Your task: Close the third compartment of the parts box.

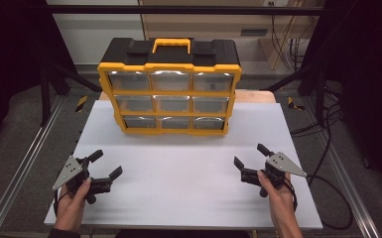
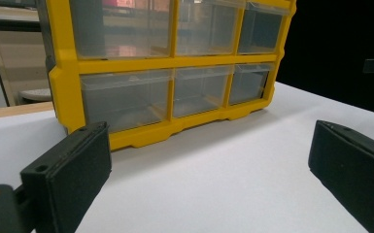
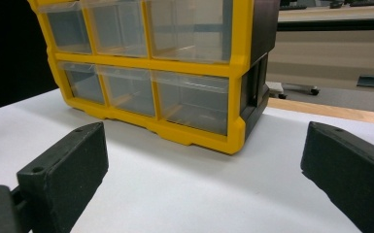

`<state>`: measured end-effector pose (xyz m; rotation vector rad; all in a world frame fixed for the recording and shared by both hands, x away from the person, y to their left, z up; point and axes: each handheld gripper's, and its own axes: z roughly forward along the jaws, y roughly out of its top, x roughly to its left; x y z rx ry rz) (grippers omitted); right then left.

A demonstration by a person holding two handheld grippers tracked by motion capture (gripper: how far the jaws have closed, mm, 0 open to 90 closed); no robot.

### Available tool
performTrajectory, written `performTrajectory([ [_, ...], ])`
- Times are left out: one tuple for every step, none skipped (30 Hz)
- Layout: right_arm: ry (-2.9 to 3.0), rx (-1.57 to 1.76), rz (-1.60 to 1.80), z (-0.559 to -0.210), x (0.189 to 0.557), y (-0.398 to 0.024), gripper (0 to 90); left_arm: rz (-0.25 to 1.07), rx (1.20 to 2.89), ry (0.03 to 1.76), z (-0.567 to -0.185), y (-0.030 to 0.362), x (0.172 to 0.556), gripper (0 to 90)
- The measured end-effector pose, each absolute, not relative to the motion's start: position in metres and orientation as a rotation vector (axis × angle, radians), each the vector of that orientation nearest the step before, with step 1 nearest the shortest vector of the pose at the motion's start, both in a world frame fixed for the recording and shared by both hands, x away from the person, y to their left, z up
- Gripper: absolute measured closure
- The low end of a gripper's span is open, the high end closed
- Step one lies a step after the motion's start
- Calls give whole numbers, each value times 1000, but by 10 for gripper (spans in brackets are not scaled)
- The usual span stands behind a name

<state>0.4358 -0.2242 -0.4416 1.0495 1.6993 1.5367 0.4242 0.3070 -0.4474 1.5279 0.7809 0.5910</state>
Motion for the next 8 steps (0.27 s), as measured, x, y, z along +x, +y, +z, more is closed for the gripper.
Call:
performTrajectory([
  [1702, 1047, 1539, -442, 436, -224, 34, 581, 1523, 781, -448, 306, 424, 16],
  [1705, 1046, 1540, -442, 435, -223, 34, 572, 1522, 780, -448, 305, 425, 16],
  [1706, 1047, 1544, -442, 435, -223, 35, 573, 1534, 774, -448, 303, 425, 16],
  [1711, 1045, 1540, -443, 434, -223, 35, 576, 1543, 768, -448, 301, 424, 16],
  [1710, 1048, 1543, -444, 434, -222, 35, 576, 1549, 761, -448, 299, 424, 16],
  [1708, 1053, 1545, -445, 434, -222, 35, 576, 1550, 759, -448, 298, 424, 16],
  [1708, 1055, 1544, -446, 434, -223, 35, 578, 1554, 755, -448, 297, 424, 16],
  [1702, 1061, 1543, -446, 433, -224, 36, 580, 1555, 754, -447, 297, 423, 16],
])
